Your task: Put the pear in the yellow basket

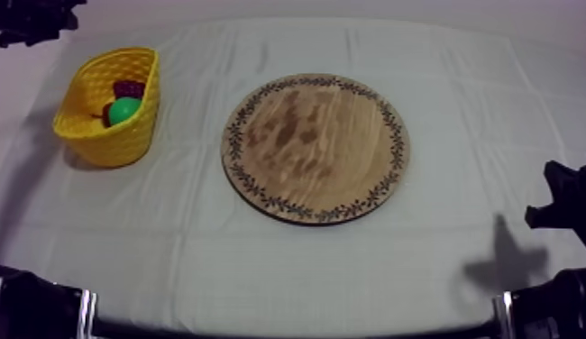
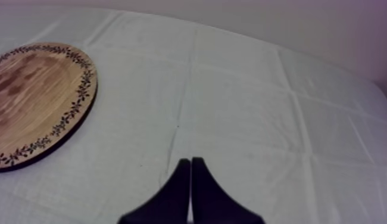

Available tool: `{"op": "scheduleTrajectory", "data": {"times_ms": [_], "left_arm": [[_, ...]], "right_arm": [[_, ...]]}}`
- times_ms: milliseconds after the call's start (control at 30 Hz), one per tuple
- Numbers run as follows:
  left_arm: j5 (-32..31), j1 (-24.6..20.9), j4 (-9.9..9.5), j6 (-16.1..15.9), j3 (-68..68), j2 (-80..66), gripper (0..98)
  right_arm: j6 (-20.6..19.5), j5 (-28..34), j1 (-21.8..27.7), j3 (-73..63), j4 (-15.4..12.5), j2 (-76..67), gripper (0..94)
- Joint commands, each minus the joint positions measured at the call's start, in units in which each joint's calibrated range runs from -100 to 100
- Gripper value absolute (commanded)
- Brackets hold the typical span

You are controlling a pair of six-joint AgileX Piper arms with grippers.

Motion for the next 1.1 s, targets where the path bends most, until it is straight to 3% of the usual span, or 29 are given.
{"op": "scheduleTrajectory", "data": {"times_ms": [0,400,667,1067], "left_arm": [[-6.5,0.1,-0.17,-0.4,7.2,-9.3,14.8],[-12.6,0.9,-0.61,-1.3,32.7,-45.4,2.2],[-13.4,1.1,-0.83,-2.3,47.8,-67.3,0.1],[-13.2,1.5,-0.8,-4.3,62.4,-84.0,0.0]], "right_arm": [[0.0,0.0,0.0,0.1,0.0,0.0,0.5],[0.0,0.0,0.0,0.1,0.0,0.0,0.5],[0.0,0.0,0.0,0.1,0.0,0.0,0.5],[0.0,0.0,0.0,0.1,0.0,0.0,0.5]]}}
